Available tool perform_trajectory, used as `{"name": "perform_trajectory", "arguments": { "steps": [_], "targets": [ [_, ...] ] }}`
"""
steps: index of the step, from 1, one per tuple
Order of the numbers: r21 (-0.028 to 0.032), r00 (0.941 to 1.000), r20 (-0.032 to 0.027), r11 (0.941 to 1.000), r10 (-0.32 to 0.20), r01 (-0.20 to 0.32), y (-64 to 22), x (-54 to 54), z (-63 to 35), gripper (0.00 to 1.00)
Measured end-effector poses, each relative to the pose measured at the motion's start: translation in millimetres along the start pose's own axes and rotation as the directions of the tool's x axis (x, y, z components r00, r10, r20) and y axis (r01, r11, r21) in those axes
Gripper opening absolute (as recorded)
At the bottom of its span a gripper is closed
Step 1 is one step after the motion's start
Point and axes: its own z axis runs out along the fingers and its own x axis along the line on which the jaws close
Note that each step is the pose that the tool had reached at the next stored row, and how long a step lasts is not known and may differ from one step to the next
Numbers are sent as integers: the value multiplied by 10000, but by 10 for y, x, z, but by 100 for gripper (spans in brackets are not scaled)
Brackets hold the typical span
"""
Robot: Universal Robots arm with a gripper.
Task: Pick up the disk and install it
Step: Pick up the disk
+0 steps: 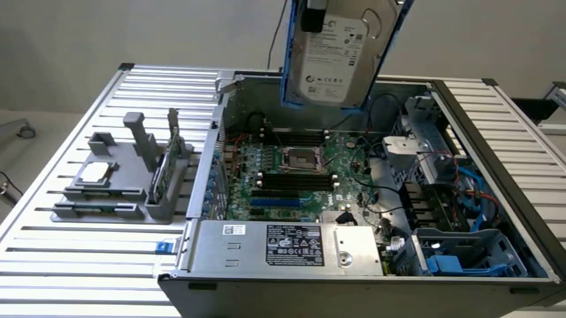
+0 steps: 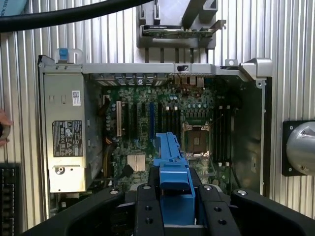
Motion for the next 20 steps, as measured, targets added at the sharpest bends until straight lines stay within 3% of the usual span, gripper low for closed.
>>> {"name": "perform_trajectory", "arguments": {
  "steps": [20],
  "targets": [
    [-1, 10000, 11, 10000, 0, 0, -728, 444, -66, 33]
  ]
}}
